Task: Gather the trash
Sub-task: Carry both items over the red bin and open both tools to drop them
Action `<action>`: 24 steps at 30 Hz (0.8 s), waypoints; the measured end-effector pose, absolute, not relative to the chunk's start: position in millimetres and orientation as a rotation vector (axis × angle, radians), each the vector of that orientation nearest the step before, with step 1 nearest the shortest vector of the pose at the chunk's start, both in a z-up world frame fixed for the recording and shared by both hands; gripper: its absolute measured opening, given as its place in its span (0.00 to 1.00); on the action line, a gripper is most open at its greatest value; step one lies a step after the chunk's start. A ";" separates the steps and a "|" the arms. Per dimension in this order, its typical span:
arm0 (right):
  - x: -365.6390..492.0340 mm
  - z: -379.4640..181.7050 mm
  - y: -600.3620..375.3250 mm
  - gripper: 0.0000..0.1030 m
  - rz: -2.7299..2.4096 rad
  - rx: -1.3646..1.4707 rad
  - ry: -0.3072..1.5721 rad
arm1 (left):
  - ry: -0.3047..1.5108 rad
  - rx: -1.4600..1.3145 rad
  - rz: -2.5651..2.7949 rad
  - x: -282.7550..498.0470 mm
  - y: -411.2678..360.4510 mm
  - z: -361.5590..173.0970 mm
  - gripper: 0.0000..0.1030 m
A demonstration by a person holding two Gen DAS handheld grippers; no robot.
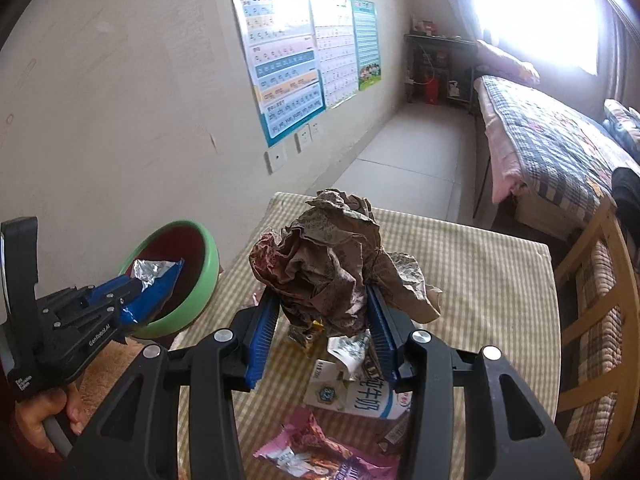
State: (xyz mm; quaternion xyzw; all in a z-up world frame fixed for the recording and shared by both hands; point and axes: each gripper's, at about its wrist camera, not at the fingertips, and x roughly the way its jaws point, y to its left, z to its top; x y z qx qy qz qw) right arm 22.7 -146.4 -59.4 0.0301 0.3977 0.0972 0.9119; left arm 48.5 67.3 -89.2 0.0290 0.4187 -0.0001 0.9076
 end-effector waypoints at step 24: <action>31.8 -64.6 -113.6 0.43 0.265 0.011 0.841 | 0.870 0.023 0.064 53.2 101.0 -92.9 0.15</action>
